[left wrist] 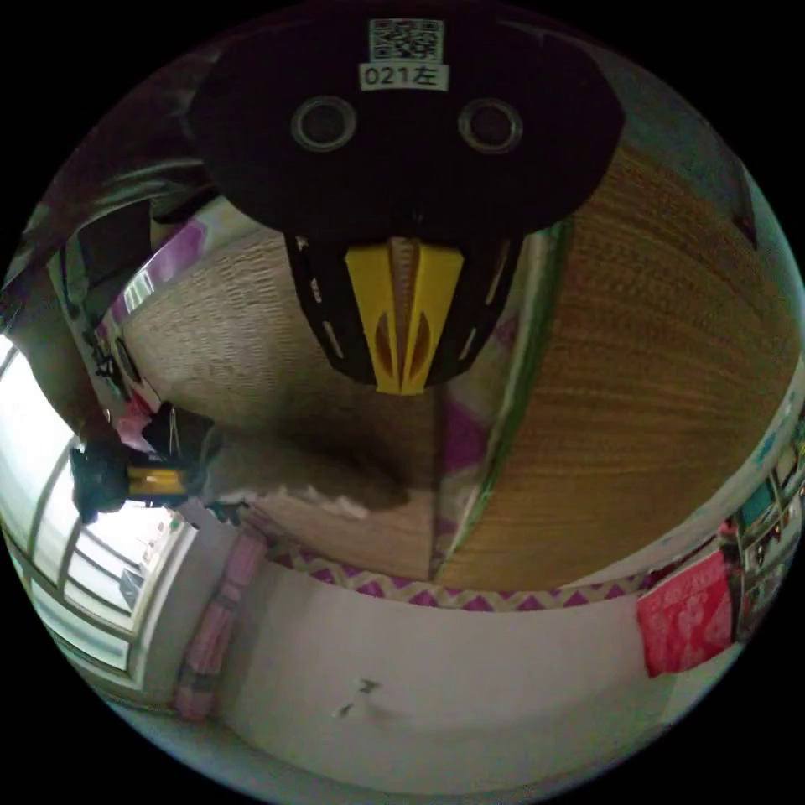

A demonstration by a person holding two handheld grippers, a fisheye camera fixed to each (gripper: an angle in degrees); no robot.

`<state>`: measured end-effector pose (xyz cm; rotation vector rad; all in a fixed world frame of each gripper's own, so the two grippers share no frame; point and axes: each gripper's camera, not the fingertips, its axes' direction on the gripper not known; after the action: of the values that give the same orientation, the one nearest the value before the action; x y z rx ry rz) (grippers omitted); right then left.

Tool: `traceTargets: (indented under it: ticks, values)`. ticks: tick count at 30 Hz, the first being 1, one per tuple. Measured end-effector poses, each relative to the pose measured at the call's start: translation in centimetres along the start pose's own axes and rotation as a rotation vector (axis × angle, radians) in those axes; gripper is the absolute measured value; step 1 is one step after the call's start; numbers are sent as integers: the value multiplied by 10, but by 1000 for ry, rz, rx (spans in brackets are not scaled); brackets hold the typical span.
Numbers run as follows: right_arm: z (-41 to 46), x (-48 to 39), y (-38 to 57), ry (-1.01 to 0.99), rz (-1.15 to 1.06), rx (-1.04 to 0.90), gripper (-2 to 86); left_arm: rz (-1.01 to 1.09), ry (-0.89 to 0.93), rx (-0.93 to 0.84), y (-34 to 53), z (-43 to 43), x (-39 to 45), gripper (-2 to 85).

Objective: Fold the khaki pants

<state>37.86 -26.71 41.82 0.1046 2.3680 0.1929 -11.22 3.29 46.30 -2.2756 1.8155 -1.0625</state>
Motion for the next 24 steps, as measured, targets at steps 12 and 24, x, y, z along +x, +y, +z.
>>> traceTargets:
  ticks: [12, 24]
  values:
    - [-33, -33, 223, -276, 657, 240, 81, 184, -16, -56, -31, 62, 139, 69]
    - [61, 65, 482, -779, 1544, 349, 133, -206, 413, -337, -94, 208, 58, 101]
